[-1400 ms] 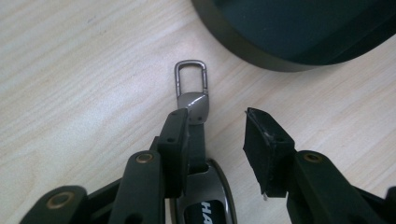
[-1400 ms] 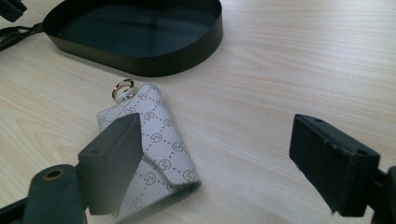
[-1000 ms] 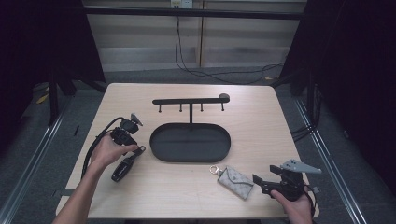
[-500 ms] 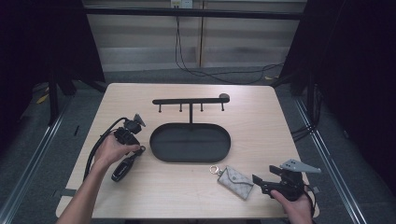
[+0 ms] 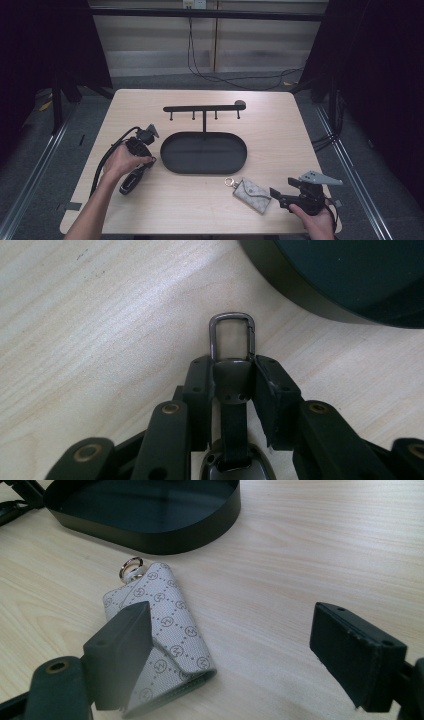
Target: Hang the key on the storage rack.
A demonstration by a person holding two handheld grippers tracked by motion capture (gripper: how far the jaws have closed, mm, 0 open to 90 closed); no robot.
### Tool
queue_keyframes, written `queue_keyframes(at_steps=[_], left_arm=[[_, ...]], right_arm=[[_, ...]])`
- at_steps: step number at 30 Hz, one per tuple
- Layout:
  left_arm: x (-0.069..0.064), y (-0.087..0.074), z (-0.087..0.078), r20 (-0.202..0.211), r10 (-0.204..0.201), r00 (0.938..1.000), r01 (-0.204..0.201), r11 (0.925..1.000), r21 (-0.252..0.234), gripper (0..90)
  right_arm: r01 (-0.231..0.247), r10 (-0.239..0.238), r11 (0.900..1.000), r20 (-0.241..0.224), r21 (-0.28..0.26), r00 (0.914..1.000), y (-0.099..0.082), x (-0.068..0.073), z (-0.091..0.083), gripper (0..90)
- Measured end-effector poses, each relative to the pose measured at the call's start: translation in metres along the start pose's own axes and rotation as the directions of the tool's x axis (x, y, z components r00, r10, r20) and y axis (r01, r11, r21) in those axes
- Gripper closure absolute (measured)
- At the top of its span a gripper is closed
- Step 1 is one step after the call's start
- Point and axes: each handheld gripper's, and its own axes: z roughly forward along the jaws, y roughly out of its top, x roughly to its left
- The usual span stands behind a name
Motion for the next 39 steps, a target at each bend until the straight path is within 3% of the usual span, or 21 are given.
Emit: queue_keyframes(at_steps=[1, 2, 4, 7, 10, 11, 13, 14, 19, 23, 24, 29, 30, 38, 39], left_arm=[[0.0, 0.0, 0.0, 0.0, 0.0, 1.0, 0.0, 1.0, 0.0, 69.3], [-0.005, 0.002, 0.0, -0.035, 0.014, 0.9993, -0.014, 0.9998, 0.016, 69.3], [-0.006, 0.003, 0.001, -0.044, 0.014, 0.9989, -0.013, 0.9997, 0.021, 69.1], [-0.004, 0.003, 0.001, -0.024, -0.022, 0.9995, 0.023, 0.9994, 0.027, 69.6], [-0.005, 0.004, 0.001, -0.04, -0.015, 0.9991, 0.016, 0.9993, 0.034, 70.4], [-0.005, 0.005, 0.001, -0.032, -0.036, 0.9988, 0.037, 0.9987, 0.035, 70.5], [-0.004, 0.005, 0.0, -0.031, -0.013, 0.9994, 0.015, 0.999, 0.041, 70.6], [-0.004, 0.005, 0.0, -0.029, -0.034, 0.999, 0.035, 0.9985, 0.041, 70.6], [-0.004, 0.005, 0.0, -0.031, -0.039, 0.9988, 0.04, 0.9984, 0.039, 70.7], [0.0, 0.003, 0.0, 0.002, -0.055, 0.9985, 0.055, 0.998, 0.032, 70.7], [0.003, 0.002, 0.0, 0.021, -0.076, 0.9969, 0.076, 0.9967, 0.029, 70.7], [0.006, -0.002, -0.001, 0.047, -0.084, 0.9953, 0.082, 0.996, 0.034, 70.7], [0.007, -0.003, -0.001, 0.053, -0.07, 0.9961, 0.068, 0.9969, 0.039, 70.7], [0.008, -0.006, -0.014, 0.053, -0.073, 0.996, 0.072, 0.9973, 0.016, 70.7], [0.009, -0.007, -0.018, 0.067, -0.073, 0.9951, 0.073, 0.9974, 0.002, 70.7]], right_arm=[[-0.001, 0.001, 1.0, 0.002, 0.001, 1.0, 0.0, 0.0, 0.0, 17.3], [0.0, 0.0, 1.0, 0.004, 0.002, 1.0, 0.0, 0.0, 0.0, 17.2], [0.002, -0.002, 1.0, 0.005, 0.005, 1.0, 0.0, 0.001, 0.0, 17.2], [0.011, -0.011, 0.9999, 0.006, 0.008, 0.9999, 0.0, 0.001, 0.001, 17.2], [0.013, -0.013, 0.9999, 0.006, 0.008, 0.9999, 0.0, 0.001, 0.0, 17.3], [0.012, -0.012, 0.9999, 0.006, 0.01, 0.9999, 0.0, 0.001, 0.001, 17.3], [0.01, -0.01, 0.9999, 0.006, 0.012, 0.9999, 0.0, 0.001, 0.001, 17.3], [0.011, -0.011, 0.9999, 0.006, 0.012, 0.9999, 0.0, 0.001, 0.001, 17.3], [0.009, -0.009, 0.9999, 0.008, 0.012, 0.9999, 0.0, 0.001, 0.001, 17.3], [0.01, -0.011, 0.9998, 0.01, 0.014, 0.9999, 0.0, 0.001, 0.001, 17.4], [0.009, -0.009, 0.9998, 0.009, 0.015, 0.9999, 0.0, 0.001, 0.001, 17.4], [0.006, -0.006, 0.9998, 0.012, 0.021, 0.9999, 0.0, 0.001, 0.002, 17.5], [0.006, -0.007, 0.9997, 0.013, 0.023, 0.9999, 0.0, 0.001, 0.002, 17.5], [0.003, -0.004, 0.9997, 0.017, 0.023, 0.9999, 0.0, 0.001, 0.003, 17.6], [0.003, -0.003, 0.9997, 0.017, 0.023, 0.9998, 0.0, 0.001, 0.003, 17.6]])
